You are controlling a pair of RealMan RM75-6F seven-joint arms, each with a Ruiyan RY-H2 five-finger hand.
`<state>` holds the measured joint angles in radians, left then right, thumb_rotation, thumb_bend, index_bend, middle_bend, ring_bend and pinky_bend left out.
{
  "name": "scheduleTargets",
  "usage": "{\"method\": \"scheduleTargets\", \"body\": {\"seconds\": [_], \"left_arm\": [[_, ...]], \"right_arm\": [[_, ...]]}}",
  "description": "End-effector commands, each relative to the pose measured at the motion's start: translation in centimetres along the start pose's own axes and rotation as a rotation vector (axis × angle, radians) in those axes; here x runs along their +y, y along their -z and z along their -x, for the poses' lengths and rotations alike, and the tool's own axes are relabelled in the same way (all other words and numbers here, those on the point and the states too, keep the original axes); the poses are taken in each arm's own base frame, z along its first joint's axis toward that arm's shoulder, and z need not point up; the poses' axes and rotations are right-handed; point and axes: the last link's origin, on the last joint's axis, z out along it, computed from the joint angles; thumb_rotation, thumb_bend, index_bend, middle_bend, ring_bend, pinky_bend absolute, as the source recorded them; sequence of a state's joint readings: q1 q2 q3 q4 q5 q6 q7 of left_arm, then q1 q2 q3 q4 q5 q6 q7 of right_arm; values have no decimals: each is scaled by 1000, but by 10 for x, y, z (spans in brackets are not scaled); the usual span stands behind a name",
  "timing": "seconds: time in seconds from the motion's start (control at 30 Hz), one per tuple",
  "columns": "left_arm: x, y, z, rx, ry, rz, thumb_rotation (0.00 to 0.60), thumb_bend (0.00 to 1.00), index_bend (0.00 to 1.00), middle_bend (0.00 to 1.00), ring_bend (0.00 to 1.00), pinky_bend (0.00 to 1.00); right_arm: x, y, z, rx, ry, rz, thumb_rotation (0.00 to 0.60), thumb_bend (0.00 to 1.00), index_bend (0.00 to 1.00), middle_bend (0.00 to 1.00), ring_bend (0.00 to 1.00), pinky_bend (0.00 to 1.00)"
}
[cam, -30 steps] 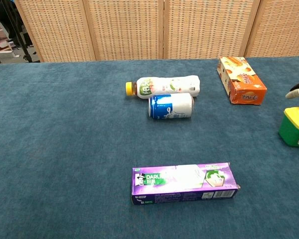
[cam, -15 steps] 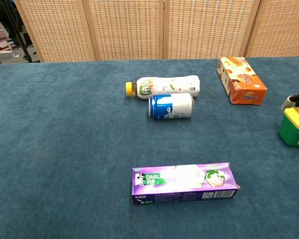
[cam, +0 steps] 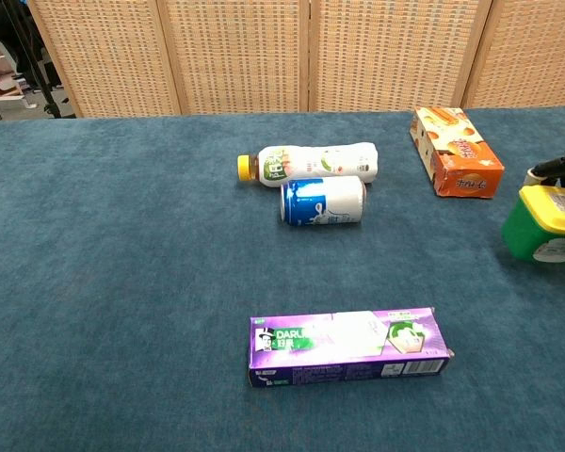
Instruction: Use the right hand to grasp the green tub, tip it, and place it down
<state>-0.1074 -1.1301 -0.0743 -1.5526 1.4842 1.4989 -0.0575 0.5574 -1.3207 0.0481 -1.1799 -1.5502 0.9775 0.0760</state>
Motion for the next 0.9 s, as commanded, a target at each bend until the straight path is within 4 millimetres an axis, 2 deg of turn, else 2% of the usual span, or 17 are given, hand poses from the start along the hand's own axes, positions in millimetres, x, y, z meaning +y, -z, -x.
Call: {"method": "scheduleTargets", "body": {"seconds": [0.03, 0.1, 0.2, 0.33, 0.43, 0.77, 0.9], "left_arm": [[1, 0, 0, -3, 1, 4, 600, 0, 0, 0, 0, 0], [1, 1, 1, -4, 0, 7, 600, 0, 0, 0, 0, 0], [2, 2, 1, -4, 2, 10, 600, 0, 0, 0, 0, 0], [2, 2, 1, -3, 2, 13, 600, 0, 0, 0, 0, 0], [3, 2, 2, -5, -1, 14, 600, 0, 0, 0, 0, 0], [4, 1, 6, -20, -10, 17, 600, 0, 0, 0, 0, 0], [5, 2, 8, -24, -14, 19, 600, 0, 0, 0, 0, 0]], "right_arm": [[-10, 10, -5, 89, -290, -53, 600, 592, 526, 600, 497, 236], [-11, 12, -3, 115, -404, -65, 600, 630, 538, 606, 487, 234], [-13, 13, 4, 129, -550, -58, 600, 693, 556, 615, 413, 193], [-13, 10, 18, 130, -663, -48, 600, 770, 556, 616, 356, 174], [-15, 7, 28, 150, -726, -46, 600, 775, 557, 616, 355, 174], [-22, -3, 49, 168, -725, -45, 600, 775, 568, 616, 346, 174], [-19, -7, 56, 167, -702, -32, 600, 750, 574, 614, 293, 166]]}}
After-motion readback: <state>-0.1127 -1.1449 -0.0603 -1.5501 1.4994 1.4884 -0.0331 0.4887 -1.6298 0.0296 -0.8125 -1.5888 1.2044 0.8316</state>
